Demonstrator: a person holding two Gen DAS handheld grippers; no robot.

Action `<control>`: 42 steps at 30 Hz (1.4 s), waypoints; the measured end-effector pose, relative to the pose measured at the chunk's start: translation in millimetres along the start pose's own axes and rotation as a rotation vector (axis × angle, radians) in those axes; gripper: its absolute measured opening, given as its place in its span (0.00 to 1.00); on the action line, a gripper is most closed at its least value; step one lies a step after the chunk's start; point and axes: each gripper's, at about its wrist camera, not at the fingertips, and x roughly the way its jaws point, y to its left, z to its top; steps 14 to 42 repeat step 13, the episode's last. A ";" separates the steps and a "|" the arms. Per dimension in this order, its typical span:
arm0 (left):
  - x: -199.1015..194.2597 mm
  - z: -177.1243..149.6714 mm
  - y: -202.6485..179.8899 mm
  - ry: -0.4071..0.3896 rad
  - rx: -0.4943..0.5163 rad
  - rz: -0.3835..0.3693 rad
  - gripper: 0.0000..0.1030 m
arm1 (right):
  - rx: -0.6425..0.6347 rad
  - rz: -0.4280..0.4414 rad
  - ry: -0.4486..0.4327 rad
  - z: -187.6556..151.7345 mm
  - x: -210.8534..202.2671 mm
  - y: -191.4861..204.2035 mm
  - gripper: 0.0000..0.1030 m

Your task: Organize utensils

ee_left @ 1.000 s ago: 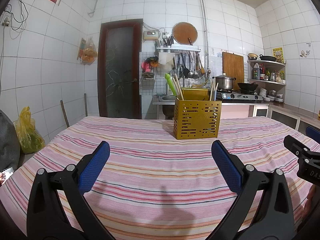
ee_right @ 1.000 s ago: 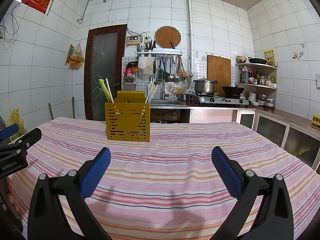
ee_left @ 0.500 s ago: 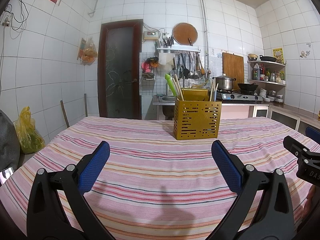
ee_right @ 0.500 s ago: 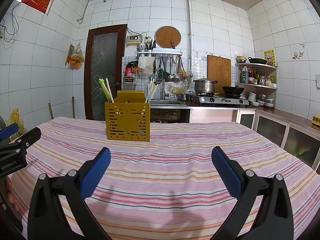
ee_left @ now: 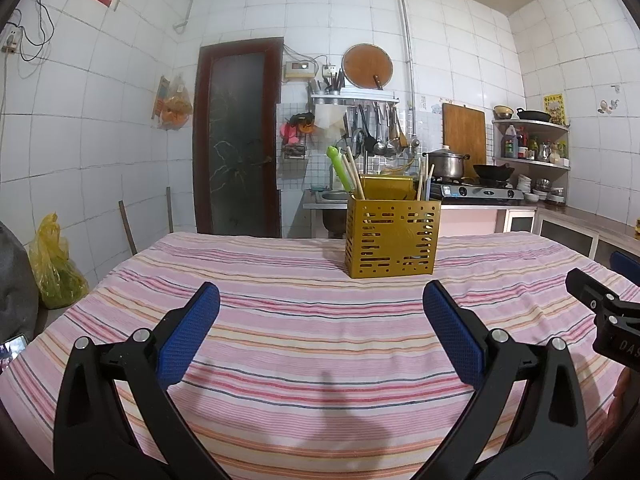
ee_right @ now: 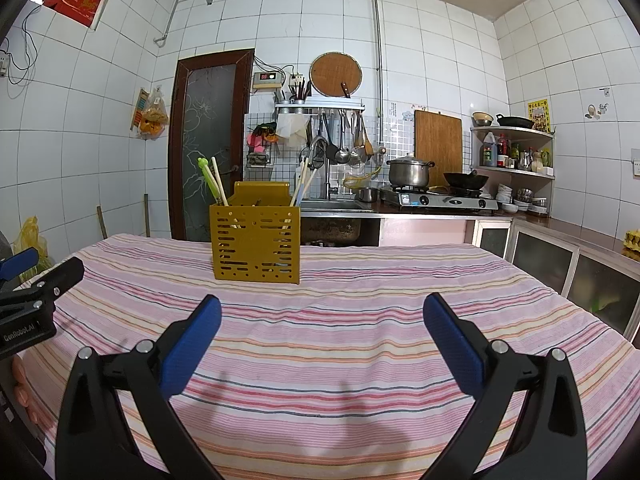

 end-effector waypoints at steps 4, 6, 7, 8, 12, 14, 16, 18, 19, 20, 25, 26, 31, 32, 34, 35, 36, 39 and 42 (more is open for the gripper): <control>-1.2 0.2 -0.1 -0.002 -0.003 -0.001 0.95 | 0.001 0.000 0.000 -0.2 0.1 0.0 0.96; -1.9 0.3 -0.6 -0.004 -0.004 -0.001 0.95 | 0.001 0.000 0.000 -0.3 0.0 0.2 0.96; -2.2 0.3 -0.7 -0.004 -0.004 -0.001 0.95 | 0.001 0.000 0.000 -0.4 0.0 0.2 0.96; -2.1 0.1 -0.3 -0.004 -0.004 0.000 0.95 | 0.000 0.000 0.000 -0.3 0.0 0.2 0.96; -2.1 -0.1 -0.2 -0.001 -0.008 -0.001 0.95 | 0.001 0.000 -0.001 -0.4 -0.1 0.0 0.96; -1.9 0.3 -0.2 0.000 -0.010 -0.001 0.95 | 0.001 0.000 -0.001 -0.4 0.0 0.2 0.96; -1.9 0.3 -0.2 0.000 -0.010 -0.001 0.95 | 0.001 0.000 -0.001 -0.4 0.0 0.2 0.96; -1.9 0.3 -0.2 0.000 -0.010 -0.001 0.95 | 0.001 0.000 -0.001 -0.4 0.0 0.2 0.96; -1.9 0.3 -0.2 0.000 -0.010 -0.001 0.95 | 0.001 0.000 -0.001 -0.4 0.0 0.2 0.96; -1.9 0.3 -0.2 0.000 -0.010 -0.001 0.95 | 0.001 0.000 -0.001 -0.4 0.0 0.2 0.96; -1.9 0.3 -0.2 0.000 -0.010 -0.001 0.95 | 0.001 0.000 -0.001 -0.4 0.0 0.2 0.96; -1.9 0.3 -0.2 0.000 -0.010 -0.001 0.95 | 0.001 0.000 -0.001 -0.4 0.0 0.2 0.96; -1.9 0.3 -0.2 0.000 -0.010 -0.001 0.95 | 0.001 0.000 -0.001 -0.4 0.0 0.2 0.96; -1.9 0.3 -0.2 0.000 -0.010 -0.001 0.95 | 0.001 0.000 -0.001 -0.4 0.0 0.2 0.96; -1.9 0.3 -0.2 0.000 -0.010 -0.001 0.95 | 0.001 0.000 -0.001 -0.4 0.0 0.2 0.96; -1.9 0.3 -0.2 0.000 -0.010 -0.001 0.95 | 0.001 0.000 -0.001 -0.4 0.0 0.2 0.96; -1.9 0.3 -0.2 0.000 -0.010 -0.001 0.95 | 0.001 0.000 -0.001 -0.4 0.0 0.2 0.96; -1.9 0.3 -0.2 0.000 -0.010 -0.001 0.95 | 0.001 0.000 -0.001 -0.4 0.0 0.2 0.96; -1.9 0.3 -0.2 0.000 -0.010 -0.001 0.95 | 0.001 0.000 -0.001 -0.4 0.0 0.2 0.96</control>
